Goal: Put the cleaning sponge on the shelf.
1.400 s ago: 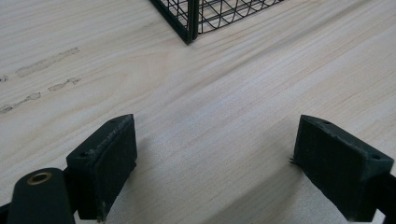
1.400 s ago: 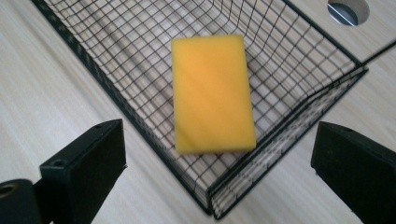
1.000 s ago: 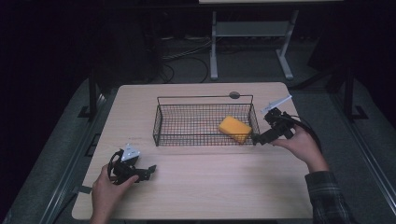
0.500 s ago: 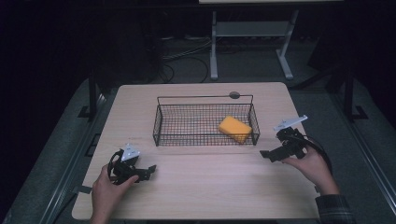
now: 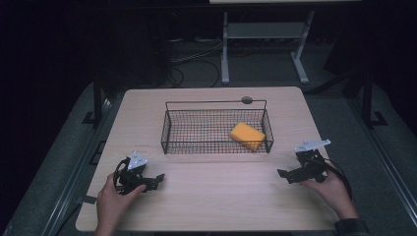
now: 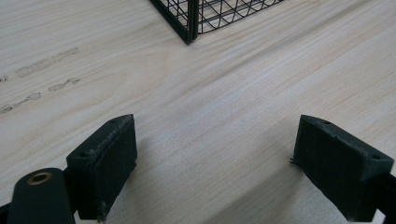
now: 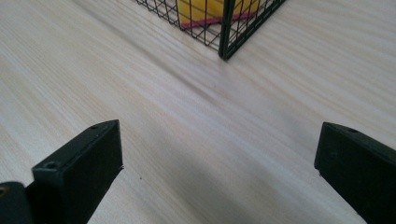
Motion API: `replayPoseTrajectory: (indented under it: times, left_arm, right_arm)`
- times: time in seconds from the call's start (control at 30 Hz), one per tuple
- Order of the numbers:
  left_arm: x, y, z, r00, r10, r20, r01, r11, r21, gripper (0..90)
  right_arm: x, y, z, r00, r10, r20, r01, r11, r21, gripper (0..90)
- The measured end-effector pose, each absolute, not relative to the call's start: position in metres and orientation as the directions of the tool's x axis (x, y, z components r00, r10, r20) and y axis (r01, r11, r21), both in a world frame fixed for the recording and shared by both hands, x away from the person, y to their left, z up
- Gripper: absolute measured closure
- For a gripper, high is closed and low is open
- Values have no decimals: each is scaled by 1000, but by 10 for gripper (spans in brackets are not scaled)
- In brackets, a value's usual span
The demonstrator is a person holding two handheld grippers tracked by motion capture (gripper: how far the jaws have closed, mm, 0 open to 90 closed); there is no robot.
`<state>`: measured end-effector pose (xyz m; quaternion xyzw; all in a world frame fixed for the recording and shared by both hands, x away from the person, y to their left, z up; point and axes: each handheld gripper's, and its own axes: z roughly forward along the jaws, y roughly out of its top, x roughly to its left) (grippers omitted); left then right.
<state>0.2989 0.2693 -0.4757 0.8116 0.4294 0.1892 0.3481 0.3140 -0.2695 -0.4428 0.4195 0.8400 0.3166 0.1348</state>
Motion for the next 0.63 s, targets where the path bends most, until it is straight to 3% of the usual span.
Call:
replayPoseTrajectory:
  times: [0.63]
  left_arm:
    - [299, 269, -476, 561, 828, 10, 565, -392, 726, 125]
  right_arm:
    - [297, -278, -474, -594, 804, 25, 625, 442, 644, 8]
